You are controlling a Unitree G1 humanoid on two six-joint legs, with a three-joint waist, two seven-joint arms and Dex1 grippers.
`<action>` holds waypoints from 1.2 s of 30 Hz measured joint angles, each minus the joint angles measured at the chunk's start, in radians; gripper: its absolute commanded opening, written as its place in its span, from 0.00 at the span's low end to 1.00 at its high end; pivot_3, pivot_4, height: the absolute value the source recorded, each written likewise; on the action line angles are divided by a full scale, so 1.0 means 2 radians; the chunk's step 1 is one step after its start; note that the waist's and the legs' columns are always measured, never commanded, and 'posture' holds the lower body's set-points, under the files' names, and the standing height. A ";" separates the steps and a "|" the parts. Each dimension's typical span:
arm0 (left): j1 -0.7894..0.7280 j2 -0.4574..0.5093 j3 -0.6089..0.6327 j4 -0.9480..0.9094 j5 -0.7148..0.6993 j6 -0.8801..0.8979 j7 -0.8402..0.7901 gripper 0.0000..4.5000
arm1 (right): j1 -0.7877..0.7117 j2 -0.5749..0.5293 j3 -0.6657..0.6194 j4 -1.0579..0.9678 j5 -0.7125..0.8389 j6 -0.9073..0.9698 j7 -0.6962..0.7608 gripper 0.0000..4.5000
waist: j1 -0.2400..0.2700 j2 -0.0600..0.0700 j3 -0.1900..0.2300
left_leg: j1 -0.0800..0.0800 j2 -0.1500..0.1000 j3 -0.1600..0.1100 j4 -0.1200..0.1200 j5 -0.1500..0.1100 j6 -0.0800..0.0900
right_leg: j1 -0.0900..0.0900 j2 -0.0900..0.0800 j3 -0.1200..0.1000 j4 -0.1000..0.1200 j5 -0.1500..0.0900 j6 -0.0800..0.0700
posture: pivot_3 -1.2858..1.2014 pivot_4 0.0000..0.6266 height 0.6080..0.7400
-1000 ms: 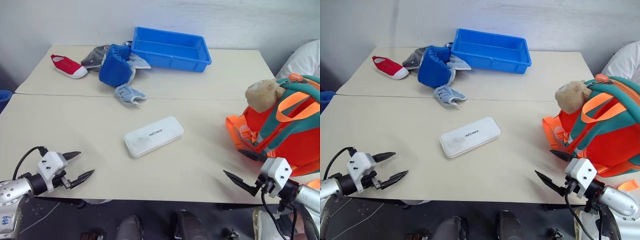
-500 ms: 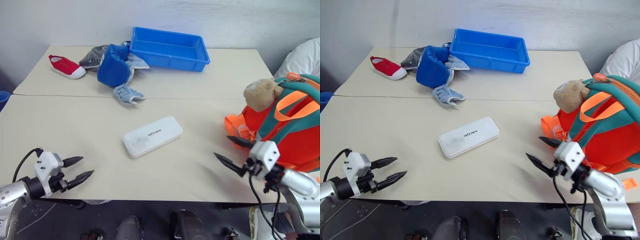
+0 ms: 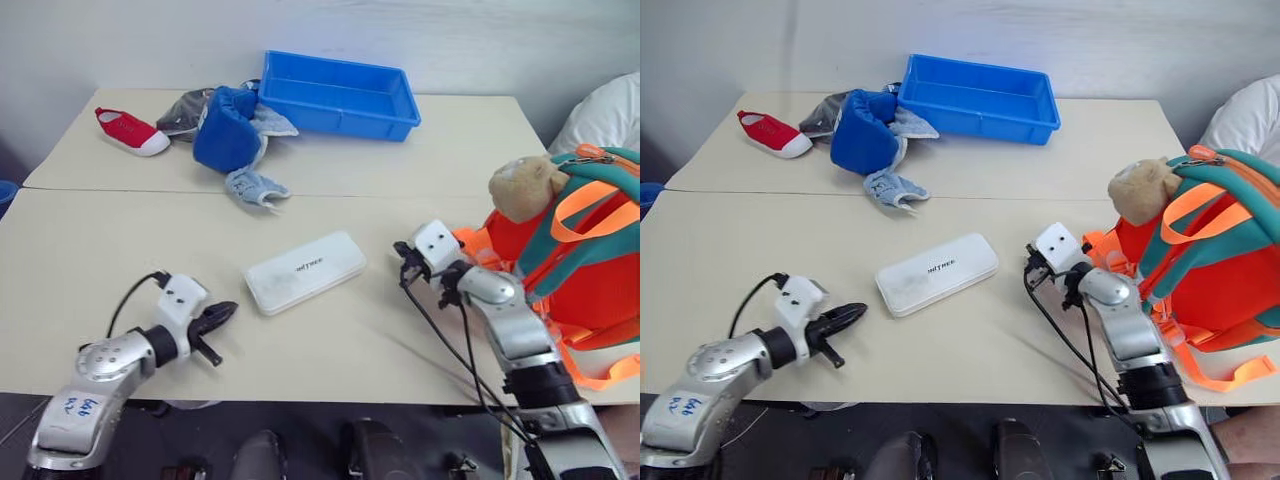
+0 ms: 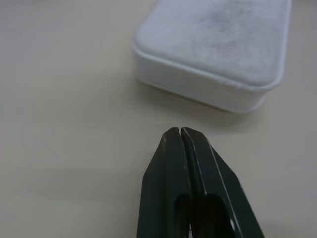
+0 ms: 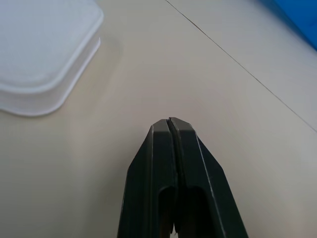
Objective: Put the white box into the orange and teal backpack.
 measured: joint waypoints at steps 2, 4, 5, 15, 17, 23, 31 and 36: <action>-0.005 -0.004 -0.002 -0.003 0.000 0.007 0.006 0.01 | -0.019 0.009 0.006 0.026 -0.001 -0.002 0.002 0.00 | -0.001 0.000 0.000 | 0.000 0.000 0.000 0.000 0.000 0.000 | 0.000 0.000 0.000 0.000 0.000 0.000 | 0.52 0.24 1.00; -0.015 -0.005 -0.003 -0.003 0.000 0.017 0.010 0.01 | -0.035 0.018 0.006 0.055 0.002 -0.009 0.011 0.00 | -0.001 0.000 0.000 | 0.000 0.000 0.000 0.000 0.000 0.000 | 0.000 0.000 0.000 0.000 0.000 0.000 | 0.52 0.24 1.00; -0.020 -0.006 -0.002 -0.003 0.000 0.020 0.012 0.01 | -0.040 0.021 0.006 0.066 0.005 -0.012 0.018 0.00 | -0.001 0.000 0.000 | 0.000 0.000 0.000 0.000 0.000 0.000 | 0.000 0.000 0.000 0.000 0.000 0.000 | 0.52 0.24 1.00; -0.040 -0.005 -0.004 -0.002 0.000 0.029 0.008 0.01 | -0.031 -0.002 0.013 0.079 0.037 -0.066 0.140 0.00 | 0.000 0.000 0.000 | 0.000 0.000 0.000 0.001 0.000 0.000 | 0.000 0.000 0.000 0.000 0.000 0.000 | 0.52 0.24 1.00; -0.043 -0.004 -0.006 0.000 0.002 0.029 0.005 0.01 | -0.019 -0.010 0.012 0.063 0.041 -0.075 0.160 0.00 | 0.000 0.000 0.000 | 0.000 0.000 0.000 0.001 0.000 0.000 | 0.000 0.000 0.000 0.000 0.000 0.000 | 0.52 0.24 1.00; -0.047 0.011 -0.003 0.018 0.010 0.017 -0.010 0.01 | 0.049 -0.045 0.011 -0.022 0.064 -0.068 0.207 0.00 | 0.000 0.000 0.000 | 0.000 0.000 0.000 0.001 0.000 0.000 | 0.000 0.000 0.000 0.000 0.000 0.000 | 0.52 0.24 1.00; -0.045 0.023 0.002 0.036 0.010 0.000 -0.043 0.01 | 0.142 -0.090 0.012 -0.162 0.103 0.003 0.242 0.00 | 0.002 0.000 0.000 | 0.000 0.000 -0.001 0.000 0.000 0.000 | 0.000 0.000 0.000 0.000 0.000 0.000 | 0.52 0.24 1.00; -0.037 0.028 0.001 0.035 0.007 -0.001 -0.065 0.01 | 0.189 -0.115 0.006 -0.232 0.122 0.046 0.239 0.00 | 0.004 0.000 0.000 | 0.000 0.000 -0.001 0.000 0.000 0.001 | 0.000 0.000 0.000 -0.001 0.000 0.000 | 0.52 0.24 1.00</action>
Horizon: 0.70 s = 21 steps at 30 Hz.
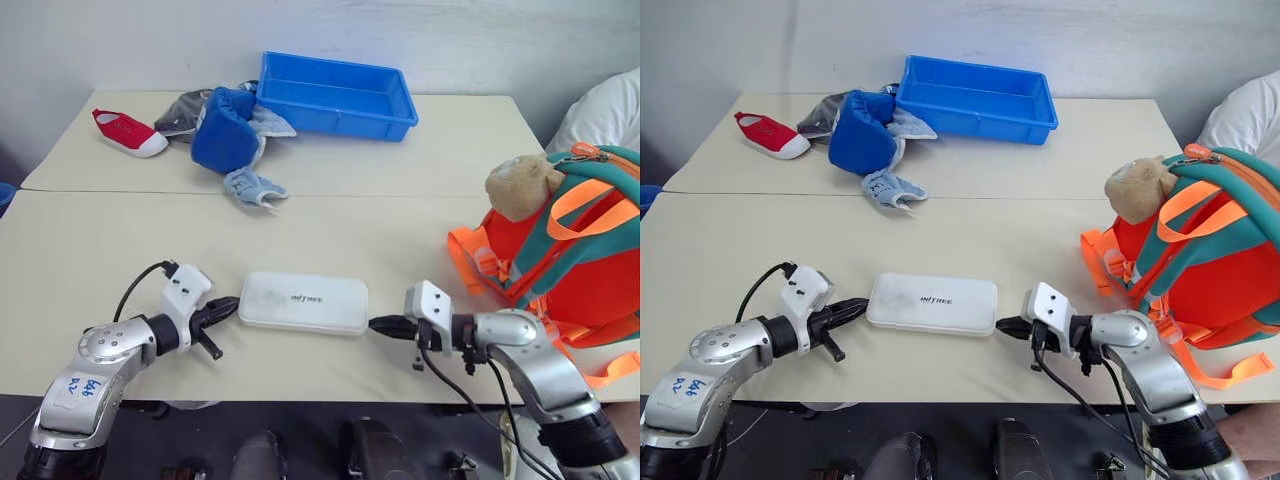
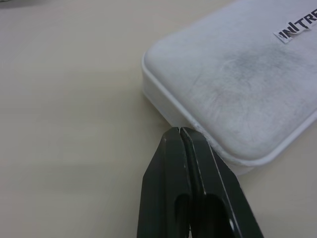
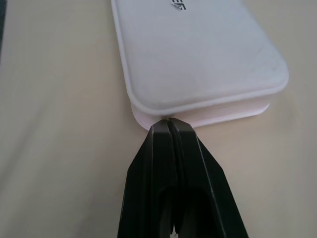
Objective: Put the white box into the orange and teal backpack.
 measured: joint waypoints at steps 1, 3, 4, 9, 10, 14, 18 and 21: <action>0.002 0.000 -0.002 0.000 0.000 0.000 -0.003 0.01 | 0.007 -0.004 -0.002 -0.007 0.001 0.003 -0.002 0.00 | 0.000 0.000 0.000 | 0.000 0.000 0.000 0.000 0.000 0.000 | 0.000 0.000 0.000 0.000 0.000 0.000 | 0.52 0.24 1.00; 0.003 0.000 -0.004 0.000 -0.008 0.005 -0.011 0.01 | 0.017 -0.012 -0.012 -0.019 0.005 0.009 -0.004 0.00 | 0.002 0.000 0.000 | 0.000 0.000 0.000 0.000 -0.001 0.001 | 0.000 0.000 0.000 0.000 0.000 0.000 | 0.52 0.24 1.00; 0.004 0.000 -0.003 0.000 -0.019 0.013 -0.016 0.05 | 0.021 -0.020 -0.018 -0.024 0.007 0.010 -0.005 0.00 | 0.003 0.000 0.000 | 0.000 0.000 0.000 0.000 -0.001 0.001 | 0.000 0.000 0.000 0.000 0.000 0.000 | 0.52 0.24 1.00; -0.019 0.032 0.026 0.024 -0.093 0.131 -0.045 0.33 | 0.039 -0.050 -0.045 -0.037 0.012 0.012 -0.006 0.00 | 0.008 0.000 0.000 | 0.000 0.000 -0.001 0.000 -0.001 0.001 | 0.000 0.000 0.000 0.000 0.000 0.000 | 0.52 0.24 1.00; -0.046 0.046 0.041 0.052 -0.119 0.193 -0.049 0.40 | 0.042 -0.054 -0.051 -0.039 0.012 0.013 -0.007 0.00 | 0.008 0.000 0.000 | 0.000 0.000 -0.001 0.000 -0.001 0.001 | 0.000 0.000 -0.001 0.001 0.000 0.000 | 0.52 0.24 1.00; -0.166 0.094 0.050 0.174 -0.174 0.353 -0.082 0.66 | 0.048 -0.063 -0.057 -0.041 0.016 0.011 -0.007 0.00 | 0.010 0.000 0.000 | 0.000 -0.001 -0.002 0.000 0.000 0.001 | 0.000 0.000 -0.002 0.001 0.000 0.000 | 0.52 0.24 1.00; -0.296 0.092 -0.011 0.303 -0.176 0.435 -0.094 0.91 | 0.043 -0.065 -0.056 -0.038 0.017 0.007 -0.007 0.00 | 0.010 0.000 0.000 | -0.002 -0.001 -0.002 0.004 0.000 0.000 | 0.000 0.000 -0.002 0.001 0.000 0.000 | 0.52 0.24 1.00; -0.360 0.077 -0.071 0.366 -0.177 0.461 -0.105 0.91 | 0.030 -0.063 -0.048 -0.029 0.015 0.002 -0.006 0.00 | 0.009 0.000 0.000 | -0.004 -0.001 -0.002 0.006 0.000 0.001 | 0.000 0.000 -0.002 0.001 0.000 0.001 | 0.52 0.24 1.00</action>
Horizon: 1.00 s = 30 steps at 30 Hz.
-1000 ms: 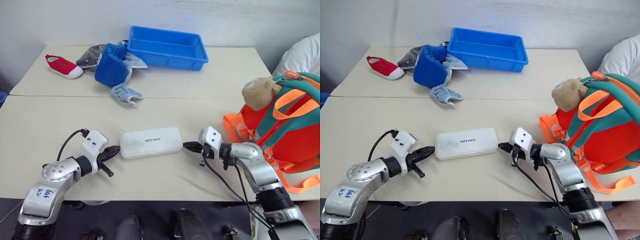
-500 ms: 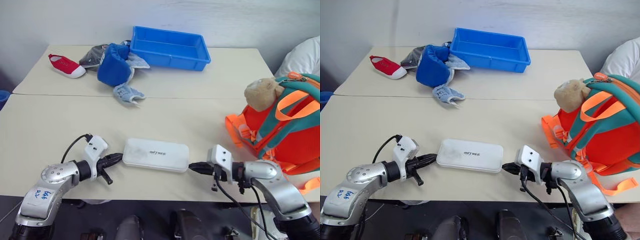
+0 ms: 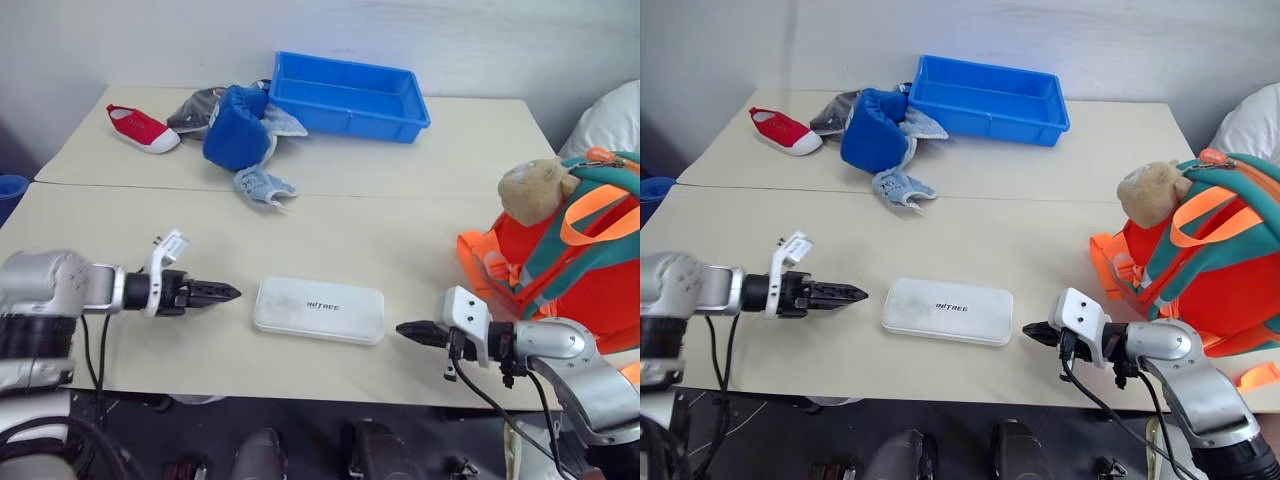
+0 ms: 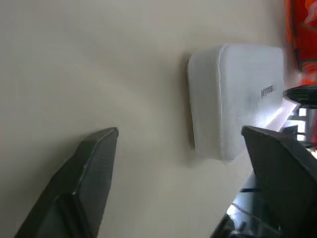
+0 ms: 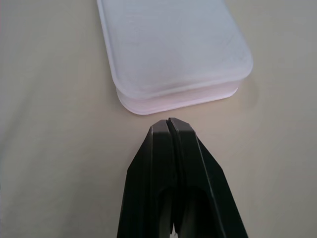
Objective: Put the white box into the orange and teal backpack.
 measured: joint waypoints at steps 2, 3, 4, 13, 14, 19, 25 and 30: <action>-0.026 -0.012 -0.040 0.029 -0.009 0.001 -0.016 0.91 | -0.015 0.004 0.009 0.009 -0.004 -0.007 0.000 0.00 | 0.000 0.000 0.000 | 0.000 0.000 0.000 0.001 0.000 0.000 | 0.000 0.000 0.000 0.000 0.000 0.000 | 0.52 0.24 1.00; -0.034 -0.019 -0.055 0.039 -0.014 0.001 -0.022 0.91 | -0.023 0.007 0.015 0.015 -0.005 -0.008 -0.001 0.00 | 0.000 0.000 0.000 | 0.000 0.000 0.000 0.001 0.000 0.000 | 0.000 0.000 0.000 0.000 0.000 0.000 | 0.52 0.24 1.00; -0.041 -0.028 -0.062 0.055 -0.018 0.001 -0.025 0.91 | -0.029 0.011 0.018 0.023 -0.008 -0.011 -0.002 0.00 | 0.000 0.000 0.000 | 0.000 0.000 0.000 0.001 0.000 0.000 | 0.000 0.000 0.000 0.000 0.000 0.000 | 0.52 0.24 1.00; -0.068 -0.089 -0.054 0.129 -0.031 0.006 -0.012 0.91 | -0.078 0.041 0.044 0.096 -0.031 -0.047 -0.004 0.00 | 0.010 0.001 0.000 | -0.001 0.000 -0.001 0.003 0.000 0.000 | 0.000 0.000 0.000 0.001 0.000 0.001 | 0.52 0.24 1.00; -0.069 -0.096 -0.049 0.131 -0.030 0.006 -0.008 0.91 | -0.080 0.043 0.046 0.099 -0.032 -0.050 -0.004 0.00 | 0.012 0.001 0.000 | -0.001 0.000 -0.001 0.004 0.000 0.000 | 0.000 0.000 0.000 0.001 0.000 0.001 | 0.52 0.24 1.00; -0.069 -0.114 -0.045 0.132 -0.036 0.005 -0.006 0.91 | -0.083 0.049 0.055 0.115 -0.034 -0.067 0.003 0.00 | 0.014 0.001 0.000 | -0.003 0.000 -0.002 0.005 -0.001 0.001 | 0.001 0.000 0.000 0.001 0.001 0.001 | 0.52 0.24 1.00; -0.061 -0.119 -0.065 0.126 -0.048 0.006 -0.007 0.51 | -0.075 0.047 0.050 0.116 -0.033 -0.075 0.005 0.00 | 0.011 0.001 0.000 | -0.003 0.000 -0.002 0.005 -0.001 0.001 | 0.000 0.000 0.000 0.001 0.001 0.001 | 0.52 0.24 1.00; -0.058 -0.111 -0.066 0.108 -0.093 0.009 -0.018 0.28 | -0.026 0.043 0.027 0.092 -0.018 -0.075 0.005 0.00 | 0.011 0.000 0.000 | -0.003 0.000 -0.002 0.005 -0.001 0.001 | 0.000 0.000 0.000 0.001 0.001 0.001 | 0.52 0.24 1.00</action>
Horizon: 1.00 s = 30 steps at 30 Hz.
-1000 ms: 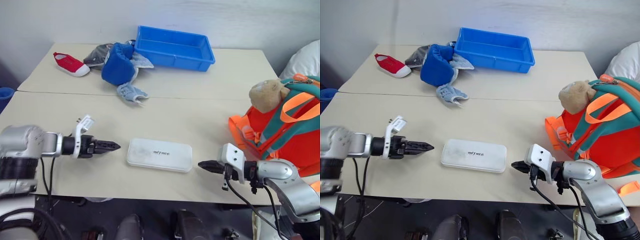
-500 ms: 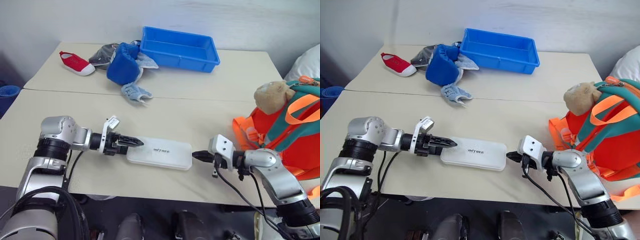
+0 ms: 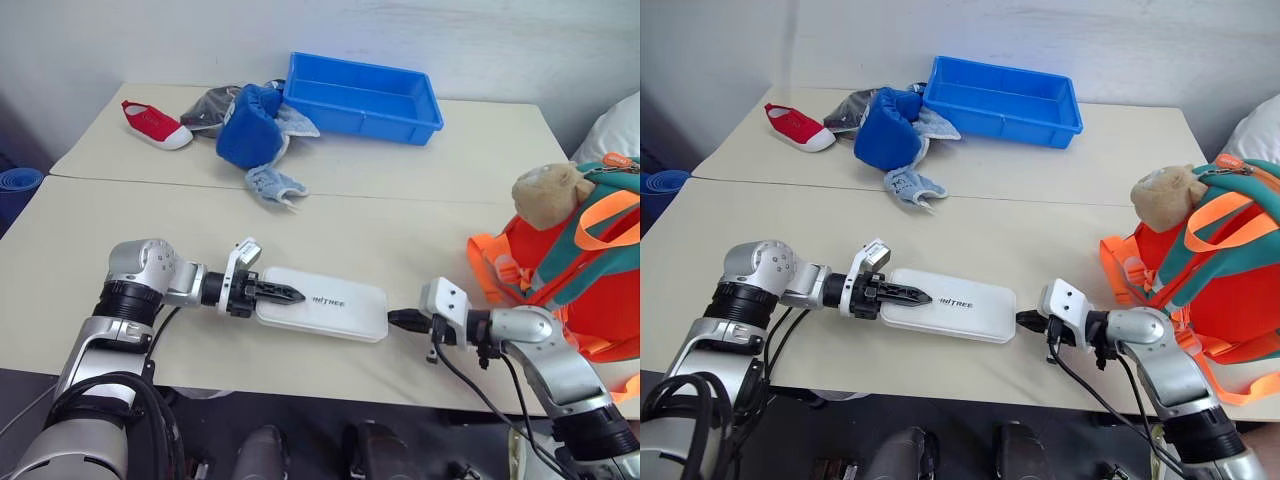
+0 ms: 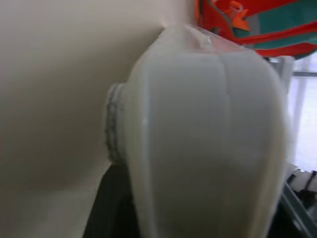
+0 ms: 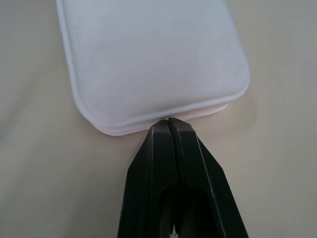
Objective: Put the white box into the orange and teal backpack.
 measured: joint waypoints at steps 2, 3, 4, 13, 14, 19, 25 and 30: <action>0.008 0.007 0.002 -0.015 -0.012 0.000 0.002 0.28 | 0.030 0.000 -0.018 -0.017 0.009 -0.001 -0.007 0.00 | 0.000 0.000 0.000 | 0.000 0.000 0.000 0.000 0.000 0.000 | 0.000 0.000 0.000 0.000 0.000 0.000 | 0.52 0.24 1.00; 0.013 0.008 0.009 -0.024 -0.014 0.001 0.006 0.28 | 0.047 0.000 -0.032 -0.028 0.017 0.002 -0.013 0.04 | 0.000 0.000 0.000 | 0.000 0.000 0.000 0.000 0.000 0.000 | 0.000 0.000 0.000 0.000 0.000 0.000 | 0.52 0.24 1.00; 0.025 0.008 0.020 -0.041 -0.015 0.000 0.008 0.28 | 0.070 0.003 -0.052 -0.047 0.033 0.011 -0.022 0.08 | -0.001 0.000 0.000 | 0.000 0.000 0.000 0.000 0.000 0.000 | 0.000 0.000 0.000 0.000 0.000 0.000 | 0.52 0.24 1.00; 0.166 0.003 0.089 -0.183 0.021 -0.282 -0.115 0.28 | 0.303 0.100 -0.224 -0.229 0.082 0.007 -0.142 0.71 | 0.002 0.001 0.000 | 0.001 0.000 0.000 -0.002 0.001 -0.001 | 0.000 0.000 0.000 -0.001 0.000 0.000 | 0.52 0.24 1.00; 0.170 0.002 0.089 -0.186 0.033 -0.314 -0.131 0.28 | 0.333 0.133 -0.254 -0.238 0.082 -0.018 -0.159 0.80 | 0.003 0.001 0.000 | 0.001 0.000 -0.001 -0.003 0.001 -0.001 | 0.000 0.000 0.000 -0.001 0.000 0.000 | 0.52 0.24 1.00; 0.193 0.012 0.078 -0.190 0.089 -0.441 -0.188 0.28 | 0.424 0.231 -0.337 -0.238 0.096 -0.098 -0.197 1.00 | -0.001 0.001 0.000 | 0.002 0.000 0.000 -0.006 0.000 -0.001 | 0.000 0.000 0.000 -0.002 0.000 0.000 | 0.52 0.24 1.00; 0.202 0.016 0.079 -0.182 0.127 -0.508 -0.210 0.28 | 0.426 0.252 -0.387 -0.222 0.126 -0.132 -0.235 1.00 | -0.016 0.001 0.000 | 0.002 0.000 0.000 -0.007 -0.001 0.001 | 0.000 0.000 0.001 -0.001 -0.001 -0.001 | 0.52 0.24 1.00; 0.201 0.012 0.082 -0.196 0.126 -0.500 -0.214 0.28 | 0.311 0.144 -0.351 -0.205 0.143 -0.085 -0.228 1.00 | -0.019 0.001 0.000 | 0.002 0.000 0.000 -0.006 -0.001 0.001 | 0.000 0.000 0.000 -0.001 -0.001 -0.001 | 0.52 0.24 1.00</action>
